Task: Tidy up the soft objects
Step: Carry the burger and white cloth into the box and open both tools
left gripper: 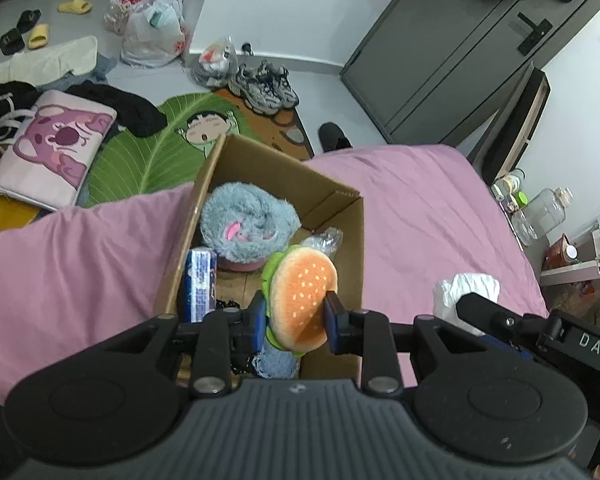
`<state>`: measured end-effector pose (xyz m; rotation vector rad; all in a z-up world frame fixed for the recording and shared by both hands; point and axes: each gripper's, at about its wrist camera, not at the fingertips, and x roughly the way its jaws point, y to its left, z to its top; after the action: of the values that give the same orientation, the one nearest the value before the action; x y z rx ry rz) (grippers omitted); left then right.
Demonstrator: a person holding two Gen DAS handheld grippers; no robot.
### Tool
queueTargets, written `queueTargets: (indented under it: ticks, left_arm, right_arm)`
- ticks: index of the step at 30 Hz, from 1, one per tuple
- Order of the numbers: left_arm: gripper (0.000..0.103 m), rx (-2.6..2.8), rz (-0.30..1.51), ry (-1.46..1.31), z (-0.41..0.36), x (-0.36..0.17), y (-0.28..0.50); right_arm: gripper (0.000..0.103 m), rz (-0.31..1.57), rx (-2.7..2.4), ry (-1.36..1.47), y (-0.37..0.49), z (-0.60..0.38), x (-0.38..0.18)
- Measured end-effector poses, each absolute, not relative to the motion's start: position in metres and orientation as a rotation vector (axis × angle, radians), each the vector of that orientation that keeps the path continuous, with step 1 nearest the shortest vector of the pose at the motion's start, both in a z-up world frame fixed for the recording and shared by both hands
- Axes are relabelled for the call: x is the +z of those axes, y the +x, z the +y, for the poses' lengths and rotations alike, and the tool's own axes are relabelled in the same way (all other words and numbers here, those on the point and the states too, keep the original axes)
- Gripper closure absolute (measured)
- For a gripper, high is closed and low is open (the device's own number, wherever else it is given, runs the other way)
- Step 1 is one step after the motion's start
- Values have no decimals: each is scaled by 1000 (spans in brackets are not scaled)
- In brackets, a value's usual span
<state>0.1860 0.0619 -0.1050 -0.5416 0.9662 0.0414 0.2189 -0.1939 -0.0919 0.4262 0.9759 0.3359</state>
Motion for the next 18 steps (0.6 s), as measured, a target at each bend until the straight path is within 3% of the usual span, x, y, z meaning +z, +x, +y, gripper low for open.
queueTargets:
  ticks: [8, 11, 15, 18]
  left_arm:
    - [72, 35, 1023, -547, 60, -127, 200]
    - [67, 57, 1038, -554, 64, -131, 204]
    - [48, 71, 1027, -563, 71, -128, 207]
    - [47, 83, 1009, -560, 76, -122, 207]
  right_arm:
    - [68, 1017, 335, 418, 224, -185, -103]
    - [68, 1032, 343, 413, 227, -180, -106]
    - [68, 1048, 364, 412, 231, -172, -110]
    - [68, 1059, 377, 412, 232, -166, -112]
